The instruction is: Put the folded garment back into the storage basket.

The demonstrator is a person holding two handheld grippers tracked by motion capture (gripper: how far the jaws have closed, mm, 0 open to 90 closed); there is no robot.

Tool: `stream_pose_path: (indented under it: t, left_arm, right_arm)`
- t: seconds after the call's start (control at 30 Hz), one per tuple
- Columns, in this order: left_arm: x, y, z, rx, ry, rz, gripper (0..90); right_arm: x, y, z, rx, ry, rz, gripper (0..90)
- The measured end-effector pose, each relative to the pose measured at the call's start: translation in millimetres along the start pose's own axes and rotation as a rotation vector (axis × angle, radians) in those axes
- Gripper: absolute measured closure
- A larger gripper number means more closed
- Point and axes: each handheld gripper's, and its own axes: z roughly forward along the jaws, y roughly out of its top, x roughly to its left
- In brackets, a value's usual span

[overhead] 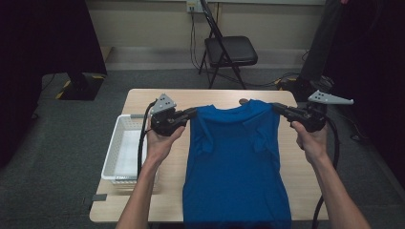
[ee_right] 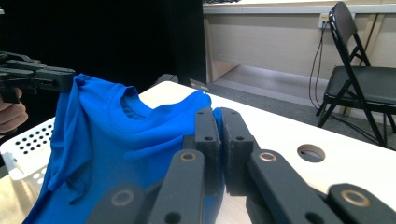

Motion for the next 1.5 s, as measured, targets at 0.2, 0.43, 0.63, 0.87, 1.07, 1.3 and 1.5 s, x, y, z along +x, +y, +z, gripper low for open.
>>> stream_pose_path:
  t: [0.2,0.43,0.63,0.87,1.07,1.3,1.5]
  left_arm:
    - [1.6,6.9,6.2,0.002,0.013,-0.003,86.1]
    - [3.7,11.5,12.5,-0.003,0.021,-0.005,86.1]
    - [7.2,8.3,22.3,0.001,0.024,-0.017,86.1]
    - [7.3,4.1,30.3,0.016,0.026,-0.016,86.0]
    - [6.4,1.9,31.8,0.023,0.025,-0.007,86.0]
    - [4.5,-2.2,35.5,0.028,0.023,0.005,86.0]
    - [8.7,-15.4,39.2,0.04,0.022,-0.015,86.0]
  right_arm:
    - [-3.5,4.9,1.7,-0.006,-0.018,0.025,86.7]
    - [-6.7,6.3,4.1,0.004,-0.037,0.034,86.8]
    - [-8.2,7.7,5.1,0.016,-0.051,0.029,86.8]
    - [-10.4,6.1,4.8,0.033,-0.062,0.023,86.8]
    - [-13.0,-1.4,6.3,0.049,-0.064,0.025,86.8]
    - [-22.3,-12.2,7.0,0.051,-0.061,0.044,86.7]
    - [-27.9,-22.1,9.6,0.056,-0.054,0.049,86.7]
